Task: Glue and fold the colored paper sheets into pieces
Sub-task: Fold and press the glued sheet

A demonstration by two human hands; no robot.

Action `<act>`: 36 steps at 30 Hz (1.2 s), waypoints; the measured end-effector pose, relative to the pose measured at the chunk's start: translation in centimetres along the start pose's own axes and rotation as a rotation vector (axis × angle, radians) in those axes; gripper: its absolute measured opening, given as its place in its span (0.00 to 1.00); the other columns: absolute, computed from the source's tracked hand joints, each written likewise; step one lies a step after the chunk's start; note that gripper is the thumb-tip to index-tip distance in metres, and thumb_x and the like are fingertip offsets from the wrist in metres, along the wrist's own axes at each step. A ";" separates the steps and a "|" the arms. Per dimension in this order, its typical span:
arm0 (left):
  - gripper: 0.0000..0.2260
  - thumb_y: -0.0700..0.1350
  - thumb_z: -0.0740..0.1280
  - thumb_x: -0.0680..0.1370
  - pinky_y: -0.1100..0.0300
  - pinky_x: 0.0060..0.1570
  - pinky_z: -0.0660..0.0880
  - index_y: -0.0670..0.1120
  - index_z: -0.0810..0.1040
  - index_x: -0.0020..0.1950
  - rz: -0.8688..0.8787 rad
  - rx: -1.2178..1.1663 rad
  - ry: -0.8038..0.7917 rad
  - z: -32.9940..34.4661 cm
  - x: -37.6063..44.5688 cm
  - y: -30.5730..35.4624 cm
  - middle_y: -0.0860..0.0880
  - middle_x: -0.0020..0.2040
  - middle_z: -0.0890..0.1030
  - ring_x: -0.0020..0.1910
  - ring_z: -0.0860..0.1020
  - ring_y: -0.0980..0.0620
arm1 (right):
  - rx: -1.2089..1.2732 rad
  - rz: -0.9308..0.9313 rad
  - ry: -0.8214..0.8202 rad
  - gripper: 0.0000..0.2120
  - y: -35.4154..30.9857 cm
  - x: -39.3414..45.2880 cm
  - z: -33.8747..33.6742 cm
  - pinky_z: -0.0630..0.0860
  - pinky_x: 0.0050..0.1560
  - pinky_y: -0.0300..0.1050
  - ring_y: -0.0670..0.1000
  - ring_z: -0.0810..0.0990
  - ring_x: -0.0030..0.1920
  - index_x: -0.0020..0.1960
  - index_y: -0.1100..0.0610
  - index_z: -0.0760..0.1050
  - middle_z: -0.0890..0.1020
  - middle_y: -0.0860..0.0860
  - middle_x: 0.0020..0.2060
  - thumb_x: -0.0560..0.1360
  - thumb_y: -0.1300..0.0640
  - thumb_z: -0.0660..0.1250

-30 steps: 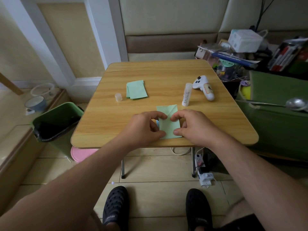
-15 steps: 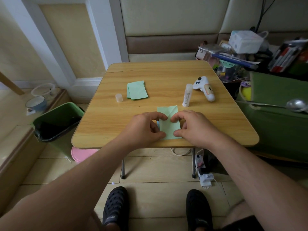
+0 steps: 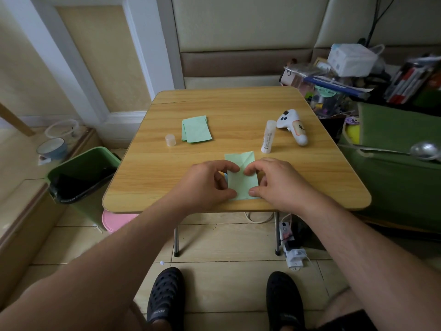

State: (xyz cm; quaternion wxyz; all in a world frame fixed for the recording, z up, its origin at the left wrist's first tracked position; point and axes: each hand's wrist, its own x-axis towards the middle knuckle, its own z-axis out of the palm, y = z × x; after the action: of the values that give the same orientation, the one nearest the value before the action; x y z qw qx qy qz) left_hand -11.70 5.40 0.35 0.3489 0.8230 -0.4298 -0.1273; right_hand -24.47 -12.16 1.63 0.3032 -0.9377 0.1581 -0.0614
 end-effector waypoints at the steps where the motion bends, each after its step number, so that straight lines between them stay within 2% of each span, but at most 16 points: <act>1: 0.24 0.47 0.81 0.70 0.63 0.44 0.77 0.61 0.80 0.62 0.000 -0.007 -0.010 -0.1 0.0 0.0 0.54 0.39 0.83 0.35 0.78 0.60 | -0.001 -0.002 0.003 0.21 0.0 0.0 0.0 0.72 0.41 0.33 0.42 0.79 0.40 0.62 0.48 0.80 0.77 0.39 0.50 0.72 0.58 0.80; 4: 0.24 0.47 0.82 0.69 0.61 0.46 0.78 0.61 0.80 0.62 -0.003 -0.019 -0.034 -0.3 0.1 -0.1 0.54 0.40 0.82 0.34 0.76 0.62 | -0.002 -0.008 0.008 0.21 0.1 0.1 0.1 0.72 0.42 0.34 0.42 0.78 0.41 0.61 0.47 0.80 0.77 0.40 0.49 0.72 0.59 0.80; 8: 0.25 0.48 0.82 0.69 0.63 0.45 0.77 0.62 0.79 0.63 0.001 -0.019 -0.043 -0.4 0.2 -0.2 0.54 0.41 0.82 0.34 0.76 0.62 | 0.018 -0.008 0.034 0.18 0.1 0.1 0.5 0.67 0.44 0.35 0.38 0.72 0.43 0.58 0.45 0.79 0.75 0.38 0.49 0.72 0.55 0.80; 11: 0.24 0.48 0.82 0.69 0.64 0.44 0.77 0.62 0.79 0.62 0.005 -0.022 -0.037 -0.3 0.1 -0.2 0.53 0.42 0.82 0.34 0.76 0.62 | 0.030 0.003 0.095 0.14 -0.2 0.0 1.2 0.68 0.44 0.37 0.42 0.73 0.47 0.53 0.46 0.79 0.76 0.41 0.52 0.71 0.50 0.80; 15: 0.24 0.49 0.82 0.69 0.66 0.42 0.75 0.62 0.79 0.62 0.004 -0.034 -0.037 -0.3 0.2 -0.3 0.53 0.42 0.81 0.33 0.75 0.62 | 0.002 -0.008 0.110 0.15 -0.6 0.1 1.6 0.67 0.48 0.41 0.45 0.74 0.52 0.52 0.48 0.79 0.76 0.43 0.52 0.70 0.49 0.81; 17: 0.25 0.48 0.82 0.69 0.67 0.42 0.75 0.63 0.78 0.61 0.006 -0.035 -0.040 -0.4 0.1 -0.3 0.53 0.42 0.81 0.33 0.75 0.62 | 0.002 -0.012 0.102 0.16 -0.5 0.1 1.5 0.67 0.47 0.37 0.43 0.73 0.51 0.52 0.47 0.79 0.76 0.42 0.51 0.69 0.49 0.82; 19: 0.25 0.48 0.82 0.69 0.69 0.41 0.73 0.63 0.78 0.62 -0.001 -0.028 -0.046 -0.5 0.1 -0.3 0.53 0.43 0.82 0.34 0.76 0.62 | -0.013 -0.024 0.092 0.17 -0.4 0.2 1.2 0.64 0.43 0.29 0.40 0.72 0.47 0.51 0.47 0.79 0.75 0.39 0.47 0.67 0.50 0.83; 22: 0.25 0.48 0.82 0.69 0.68 0.41 0.74 0.62 0.79 0.62 -0.021 -0.044 -0.056 -0.6 0.1 -0.2 0.53 0.42 0.82 0.34 0.76 0.62 | -0.022 -0.021 0.065 0.19 -0.2 0.3 0.7 0.63 0.42 0.27 0.39 0.72 0.46 0.50 0.45 0.79 0.75 0.39 0.46 0.65 0.51 0.85; 25: 0.19 0.50 0.80 0.71 0.62 0.41 0.77 0.61 0.79 0.58 -0.032 -0.073 -0.006 0.0 0.1 0.2 0.54 0.38 0.81 0.34 0.77 0.62 | 0.008 -0.005 0.080 0.16 0.1 0.4 0.7 0.66 0.43 0.29 0.40 0.74 0.47 0.49 0.45 0.80 0.76 0.38 0.47 0.67 0.51 0.83; 27: 0.16 0.52 0.79 0.72 0.65 0.38 0.74 0.60 0.79 0.56 -0.027 -0.045 0.053 0.6 0.2 0.6 0.57 0.35 0.78 0.33 0.76 0.63 | 0.028 -0.002 0.092 0.12 0.1 0.4 1.0 0.67 0.44 0.32 0.41 0.74 0.47 0.49 0.45 0.80 0.76 0.40 0.48 0.70 0.52 0.81; 29: 0.17 0.53 0.80 0.70 0.66 0.37 0.70 0.59 0.79 0.55 -0.007 0.001 0.066 0.8 0.2 0.7 0.57 0.34 0.76 0.33 0.75 0.63 | 0.017 -0.007 0.091 0.12 0.0 0.4 1.2 0.68 0.45 0.38 0.43 0.74 0.48 0.49 0.46 0.81 0.77 0.41 0.48 0.70 0.52 0.81; 32: 0.21 0.54 0.82 0.67 0.67 0.37 0.69 0.58 0.79 0.56 0.013 0.035 0.031 0.5 0.2 0.7 0.57 0.36 0.75 0.34 0.74 0.63 | 0.024 -0.007 0.080 0.14 -0.1 0.5 1.0 0.69 0.47 0.39 0.45 0.75 0.50 0.47 0.45 0.80 0.77 0.41 0.48 0.68 0.53 0.83; 36: 0.21 0.53 0.83 0.67 0.67 0.39 0.70 0.58 0.80 0.56 0.038 0.089 -0.004 -0.1 0.2 0.9 0.58 0.40 0.75 0.37 0.73 0.62 | -0.002 -0.026 0.031 0.18 -0.1 0.5 0.4 0.72 0.54 0.43 0.46 0.76 0.55 0.47 0.42 0.79 0.77 0.42 0.52 0.65 0.53 0.85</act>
State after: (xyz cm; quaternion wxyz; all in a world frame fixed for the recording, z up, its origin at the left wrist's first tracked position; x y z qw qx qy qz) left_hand -12.06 5.01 1.06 0.3133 0.8290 -0.4516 -0.1031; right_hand -23.93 -12.04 1.38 0.2989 -0.9389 0.1508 -0.0794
